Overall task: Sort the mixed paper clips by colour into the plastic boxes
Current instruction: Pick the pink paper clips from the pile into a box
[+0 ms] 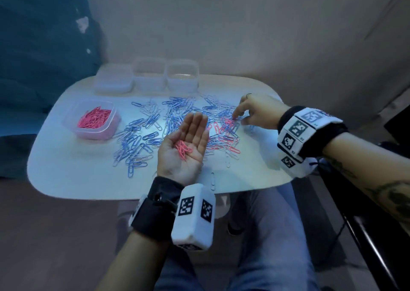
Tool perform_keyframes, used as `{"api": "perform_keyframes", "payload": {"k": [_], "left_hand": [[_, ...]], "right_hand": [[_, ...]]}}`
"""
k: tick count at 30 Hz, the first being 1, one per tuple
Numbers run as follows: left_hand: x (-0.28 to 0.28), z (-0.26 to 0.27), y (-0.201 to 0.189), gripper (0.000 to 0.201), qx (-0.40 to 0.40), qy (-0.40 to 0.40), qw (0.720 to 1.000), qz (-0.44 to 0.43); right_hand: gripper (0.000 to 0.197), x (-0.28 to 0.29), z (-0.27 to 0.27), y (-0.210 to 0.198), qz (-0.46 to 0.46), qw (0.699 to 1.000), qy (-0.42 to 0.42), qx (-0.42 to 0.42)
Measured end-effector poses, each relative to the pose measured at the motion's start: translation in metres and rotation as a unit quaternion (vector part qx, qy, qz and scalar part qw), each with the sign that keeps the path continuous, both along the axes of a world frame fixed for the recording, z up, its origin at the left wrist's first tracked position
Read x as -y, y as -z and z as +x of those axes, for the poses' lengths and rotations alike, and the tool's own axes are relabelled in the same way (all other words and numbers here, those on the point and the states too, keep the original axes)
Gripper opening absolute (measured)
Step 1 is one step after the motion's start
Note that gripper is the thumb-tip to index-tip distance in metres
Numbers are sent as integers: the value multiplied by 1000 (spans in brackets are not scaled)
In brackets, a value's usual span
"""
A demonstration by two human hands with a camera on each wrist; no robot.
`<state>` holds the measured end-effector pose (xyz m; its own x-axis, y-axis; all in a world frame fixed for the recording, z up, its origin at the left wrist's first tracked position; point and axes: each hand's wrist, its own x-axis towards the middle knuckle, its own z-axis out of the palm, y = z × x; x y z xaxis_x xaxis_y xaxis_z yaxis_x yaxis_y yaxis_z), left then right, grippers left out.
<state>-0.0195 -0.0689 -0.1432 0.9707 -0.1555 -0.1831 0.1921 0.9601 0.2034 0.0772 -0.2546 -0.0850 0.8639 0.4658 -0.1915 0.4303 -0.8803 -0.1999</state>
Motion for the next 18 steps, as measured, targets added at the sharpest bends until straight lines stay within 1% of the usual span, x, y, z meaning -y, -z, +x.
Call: {"api": "perform_keyframes", "payload": {"k": [3, 6, 8, 10, 12, 14, 15, 17, 18], "left_hand": [[-1, 1, 2, 53, 2, 4, 1000, -19], [0, 1, 2, 53, -3, 7, 1000, -6], [3, 2, 1, 43, -13, 8, 1000, 14], [5, 2, 0, 30, -42, 8, 998, 41], [6, 3, 1, 34, -54, 4, 997, 47], [6, 2, -1, 29, -56, 9, 997, 51], [6, 2, -2, 31, -50, 7, 998, 49], [6, 2, -1, 53, -33, 16, 999, 40], [6, 2, -1, 60, -32, 19, 999, 33]], "right_hand": [[23, -10, 2, 1, 1, 999, -38, 7], [22, -17, 4, 0, -8, 998, -58, 23], [25, -18, 5, 0, -41, 998, -53, 18], [33, -16, 7, -2, -69, 997, -47, 6], [40, -14, 7, -4, -56, 998, -38, -7], [41, -14, 4, -5, -23, 999, -32, -20], [40, -15, 3, -5, -15, 999, -34, -25], [36, -18, 2, -3, -12, 999, -40, -33], [34, -20, 2, -2, -10, 999, -41, -34]]}}
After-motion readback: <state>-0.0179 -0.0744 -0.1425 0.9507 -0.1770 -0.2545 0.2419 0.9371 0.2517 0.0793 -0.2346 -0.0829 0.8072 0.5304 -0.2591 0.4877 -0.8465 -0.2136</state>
